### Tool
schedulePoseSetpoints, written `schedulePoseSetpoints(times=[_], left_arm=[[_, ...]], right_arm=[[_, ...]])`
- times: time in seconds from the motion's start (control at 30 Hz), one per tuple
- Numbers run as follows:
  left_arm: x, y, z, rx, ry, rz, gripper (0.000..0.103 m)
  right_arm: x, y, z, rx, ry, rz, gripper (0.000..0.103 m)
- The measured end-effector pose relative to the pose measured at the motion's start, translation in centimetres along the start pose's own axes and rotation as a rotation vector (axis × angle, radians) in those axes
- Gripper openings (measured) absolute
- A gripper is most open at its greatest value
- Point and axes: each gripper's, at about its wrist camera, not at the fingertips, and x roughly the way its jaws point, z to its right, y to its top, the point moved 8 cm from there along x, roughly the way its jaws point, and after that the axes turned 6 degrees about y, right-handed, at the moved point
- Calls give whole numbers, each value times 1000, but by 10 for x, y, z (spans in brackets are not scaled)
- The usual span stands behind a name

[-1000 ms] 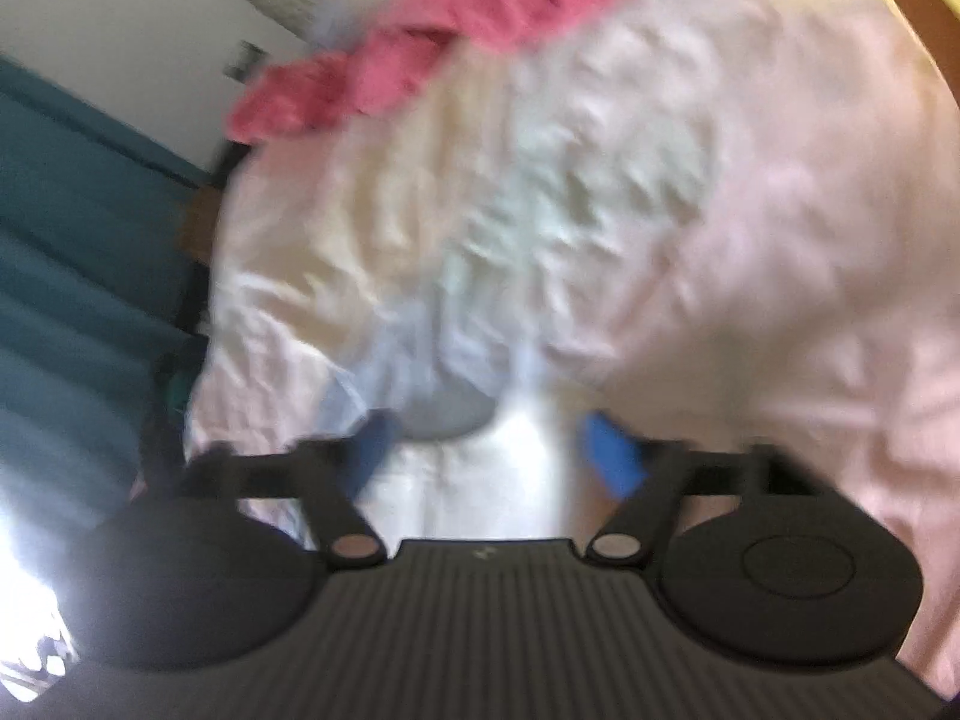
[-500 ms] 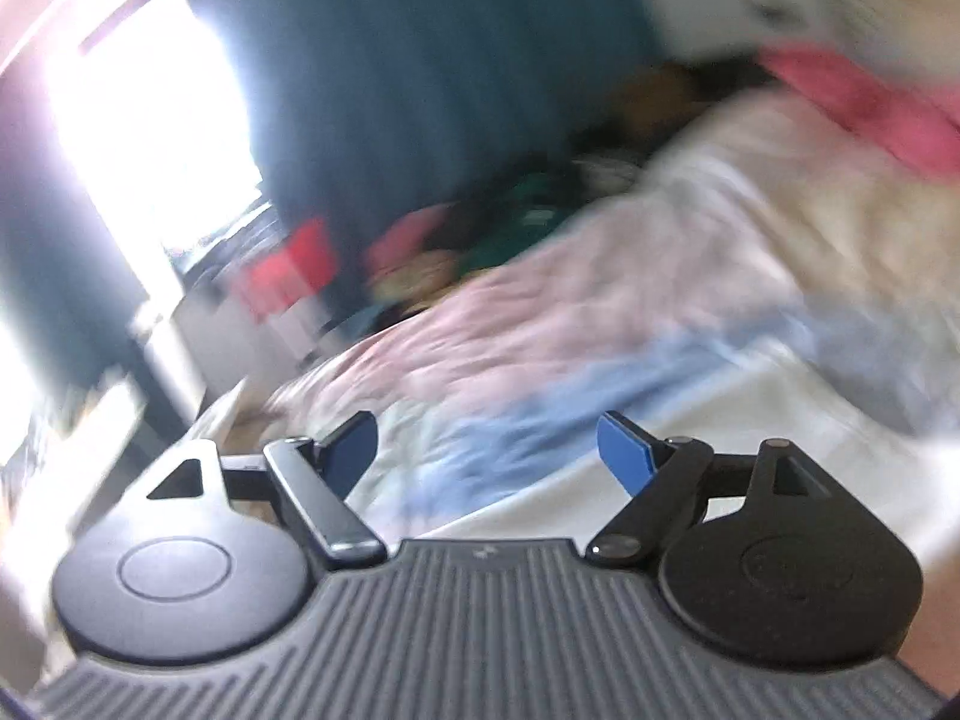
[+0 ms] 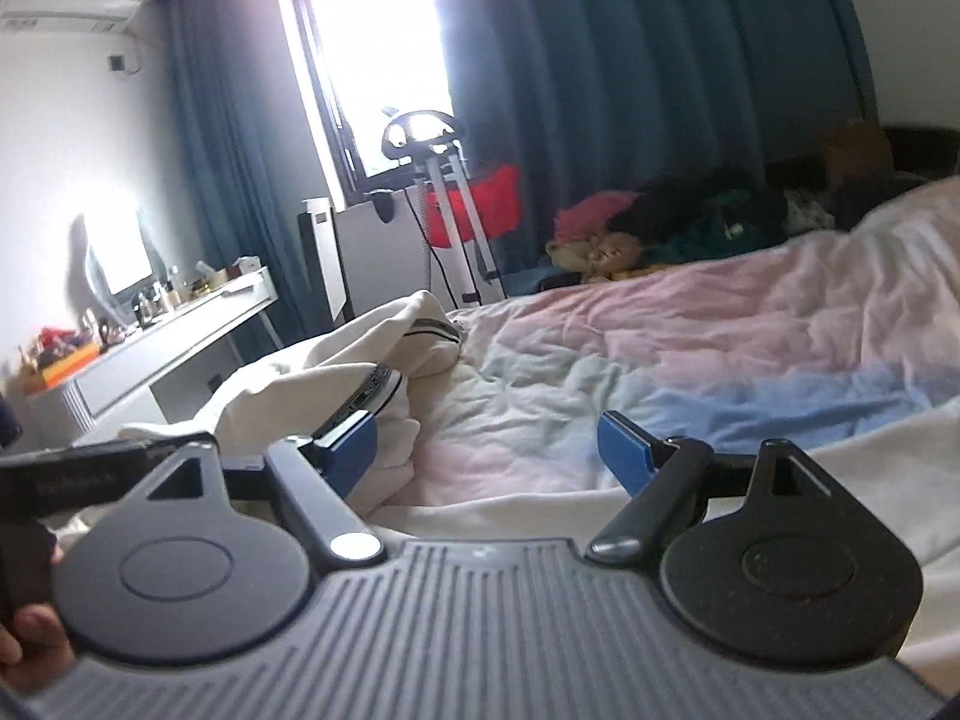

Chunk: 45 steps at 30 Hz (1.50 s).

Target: Fold clothes

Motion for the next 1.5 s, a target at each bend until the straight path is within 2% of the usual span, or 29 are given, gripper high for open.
schedulePoseSetpoints(times=[0.1,0.23,0.37,0.73,0.9,1.0,1.17,1.23,1.33,1.37,1.43,1.5], left_arm=[[7,-9,-10,-7,-21,-7,96],[14,-7,-17,12,18,19,99],[15,-6,-19,-18,-7,16,103],[-5,-6,-9,26,-31,46,103],[-10,-10,-18,-39,-24,-18,103],[-10,-15,-24,-74,-37,-67,103],[-14,-10,-34,-89,-2,-54,103],[-13,-7,-39,-105,-7,-42,103],[-5,-6,-44,-161,-51,-15,103],[1,-8,-45,-187,-74,-30,103],[15,-10,-48,-234,-101,-61,103],[27,-9,-54,-261,-95,-71,103]], right_arm=[[11,-6,-1,17,0,10,82],[20,-15,-9,1,6,-6,82],[24,-17,-13,-24,4,-7,82],[26,-22,-16,-50,-5,-22,82],[22,-21,-13,-30,-5,-11,82],[28,-23,-5,5,-16,-43,82],[87,-23,22,141,3,-174,82],[119,-20,30,207,35,-180,82],[175,-15,35,190,10,-184,80],[196,-13,36,175,0,-185,79],[233,-12,34,155,-9,-198,69],[271,-11,33,134,-17,-211,68]])
